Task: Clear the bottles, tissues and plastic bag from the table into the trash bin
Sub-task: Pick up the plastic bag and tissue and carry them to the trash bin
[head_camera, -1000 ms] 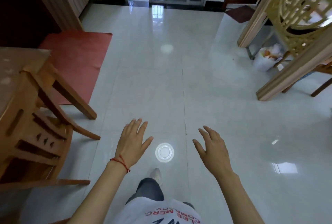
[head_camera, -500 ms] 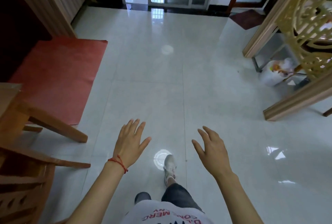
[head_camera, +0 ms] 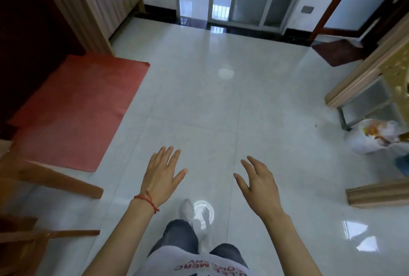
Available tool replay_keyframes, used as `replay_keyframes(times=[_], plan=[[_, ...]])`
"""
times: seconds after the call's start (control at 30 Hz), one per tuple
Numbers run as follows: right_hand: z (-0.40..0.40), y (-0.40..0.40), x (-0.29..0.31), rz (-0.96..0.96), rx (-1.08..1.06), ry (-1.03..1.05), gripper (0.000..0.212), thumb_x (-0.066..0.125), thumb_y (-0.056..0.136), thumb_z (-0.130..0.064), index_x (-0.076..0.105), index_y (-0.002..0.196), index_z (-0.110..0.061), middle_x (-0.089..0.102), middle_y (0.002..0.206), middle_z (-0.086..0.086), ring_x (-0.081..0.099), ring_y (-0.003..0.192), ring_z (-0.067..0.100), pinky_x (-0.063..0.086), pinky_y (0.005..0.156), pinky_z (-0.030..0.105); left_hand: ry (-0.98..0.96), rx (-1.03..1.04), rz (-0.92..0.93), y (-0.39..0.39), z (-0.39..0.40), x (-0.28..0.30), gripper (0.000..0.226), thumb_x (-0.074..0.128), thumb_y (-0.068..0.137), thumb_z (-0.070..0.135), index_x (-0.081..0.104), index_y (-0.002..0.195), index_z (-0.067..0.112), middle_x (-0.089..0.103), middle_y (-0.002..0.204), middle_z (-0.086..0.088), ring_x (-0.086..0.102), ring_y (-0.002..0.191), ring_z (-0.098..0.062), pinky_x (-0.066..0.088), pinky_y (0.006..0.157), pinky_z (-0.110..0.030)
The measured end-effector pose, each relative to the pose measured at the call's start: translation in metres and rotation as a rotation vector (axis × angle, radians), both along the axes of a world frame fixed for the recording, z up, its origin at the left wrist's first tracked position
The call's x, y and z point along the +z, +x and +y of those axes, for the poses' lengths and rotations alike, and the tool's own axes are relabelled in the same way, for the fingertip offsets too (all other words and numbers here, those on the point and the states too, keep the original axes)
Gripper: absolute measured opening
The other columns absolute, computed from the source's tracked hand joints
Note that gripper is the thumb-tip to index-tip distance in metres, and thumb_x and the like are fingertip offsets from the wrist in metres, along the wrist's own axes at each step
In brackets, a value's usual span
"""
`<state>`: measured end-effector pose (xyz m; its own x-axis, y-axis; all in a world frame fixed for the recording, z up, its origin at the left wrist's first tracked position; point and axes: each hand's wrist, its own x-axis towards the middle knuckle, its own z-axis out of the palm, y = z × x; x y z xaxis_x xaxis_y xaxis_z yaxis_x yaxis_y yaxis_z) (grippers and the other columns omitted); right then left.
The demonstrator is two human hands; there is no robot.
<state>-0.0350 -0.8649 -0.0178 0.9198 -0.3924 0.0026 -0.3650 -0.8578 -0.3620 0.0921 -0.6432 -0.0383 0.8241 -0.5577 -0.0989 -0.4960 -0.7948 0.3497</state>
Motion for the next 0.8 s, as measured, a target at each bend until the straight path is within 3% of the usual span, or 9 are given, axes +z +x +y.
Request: replay_keyframes(times=[0.17,0.53,0.8], plan=[[-0.024,0.077,-0.005,0.013,0.033,-0.013,0.056,0.035,0.086,-0.047,0.061,0.115,-0.007,0.06,0.123,0.016,0.058,0.112,0.034,0.048,0.089,0.046,0.002,0.021,-0.008,0.073,-0.022,-0.006,0.089,0.001,0.087,0.066,0.049,0.129,0.004,0.048,0.135,-0.02,0.041,0.127,-0.038,0.028,0.104,-0.049],[-0.047,0.252,0.004,-0.012,0.125,-0.014,0.058,0.034,0.087,-0.049,0.059,0.119,-0.006,0.057,0.128,0.015,0.054,0.117,0.032,0.044,0.094,0.043,0.003,0.14,-0.004,0.215,-0.029,-0.003,0.083,0.007,0.09,0.062,0.053,0.125,0.003,0.053,0.129,-0.021,0.048,0.121,-0.039,0.029,0.1,-0.049],[-0.028,0.367,0.003,0.016,0.35,0.013,0.06,0.033,0.086,-0.049,0.059,0.119,-0.006,0.057,0.128,0.015,0.054,0.117,0.033,0.044,0.094,0.045,0.027,0.403,0.018,0.266,0.008,-0.008,0.077,0.01,0.092,0.059,0.054,0.125,0.004,0.055,0.128,-0.019,0.049,0.12,-0.037,0.032,0.098,-0.052]])
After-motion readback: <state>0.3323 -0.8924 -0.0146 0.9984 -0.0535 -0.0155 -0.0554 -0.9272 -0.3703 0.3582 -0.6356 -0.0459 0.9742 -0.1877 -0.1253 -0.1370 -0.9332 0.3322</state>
